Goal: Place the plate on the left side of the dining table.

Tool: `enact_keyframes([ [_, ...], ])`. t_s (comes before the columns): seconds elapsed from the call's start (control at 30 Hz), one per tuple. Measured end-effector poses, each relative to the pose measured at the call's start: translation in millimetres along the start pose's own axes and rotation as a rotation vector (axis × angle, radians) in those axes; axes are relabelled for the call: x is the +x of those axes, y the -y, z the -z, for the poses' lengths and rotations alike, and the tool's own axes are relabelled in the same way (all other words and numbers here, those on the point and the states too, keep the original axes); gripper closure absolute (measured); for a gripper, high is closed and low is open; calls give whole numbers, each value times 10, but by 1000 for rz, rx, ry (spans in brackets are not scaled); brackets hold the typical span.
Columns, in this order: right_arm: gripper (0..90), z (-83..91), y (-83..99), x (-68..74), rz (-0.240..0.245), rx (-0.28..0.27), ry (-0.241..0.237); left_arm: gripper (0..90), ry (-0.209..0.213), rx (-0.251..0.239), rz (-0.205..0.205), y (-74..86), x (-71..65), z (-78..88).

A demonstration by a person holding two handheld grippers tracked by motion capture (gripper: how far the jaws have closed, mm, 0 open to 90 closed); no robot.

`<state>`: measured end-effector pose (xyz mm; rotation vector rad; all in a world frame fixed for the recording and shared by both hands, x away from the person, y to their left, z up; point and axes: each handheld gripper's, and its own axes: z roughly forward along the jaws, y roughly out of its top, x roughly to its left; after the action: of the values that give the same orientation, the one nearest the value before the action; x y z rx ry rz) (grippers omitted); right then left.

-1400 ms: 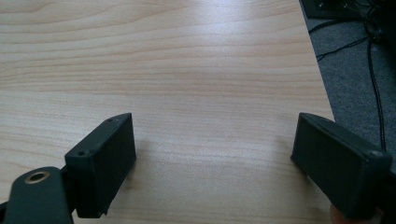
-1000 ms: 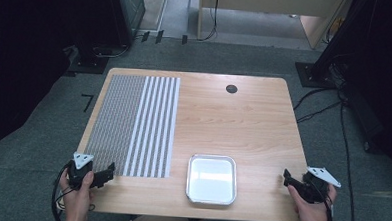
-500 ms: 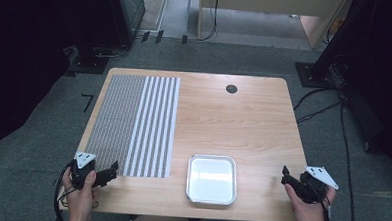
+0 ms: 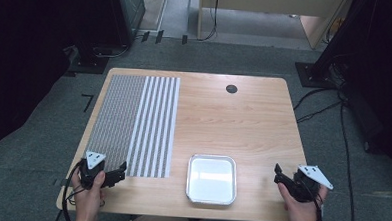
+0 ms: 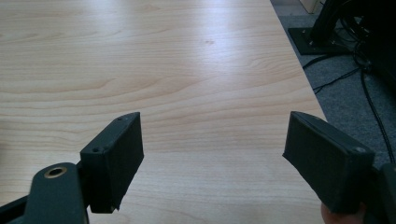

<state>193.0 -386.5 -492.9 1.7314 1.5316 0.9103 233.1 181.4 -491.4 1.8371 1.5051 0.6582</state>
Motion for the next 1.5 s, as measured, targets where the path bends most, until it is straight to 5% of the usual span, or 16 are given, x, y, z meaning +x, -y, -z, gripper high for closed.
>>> enact_keyframes([
  [0.5,203,-19,-25,188,8,-8,-37,101,20,1,-50,-20,-213,-27],
  [0.67,206,-14,-71,240,15,-14,-53,101,46,-10,-24,-59,-292,-31],
  [0.87,209,-54,-218,323,29,-15,-60,100,1,-28,-71,-168,-456,-30],
  [1.3,197,-202,-375,502,45,8,-61,100,96,-37,-88,-457,-836,-210],
  [1.5,205,-244,-453,620,28,9,-17,101,129,-31,-137,-405,-1057,-212],
])
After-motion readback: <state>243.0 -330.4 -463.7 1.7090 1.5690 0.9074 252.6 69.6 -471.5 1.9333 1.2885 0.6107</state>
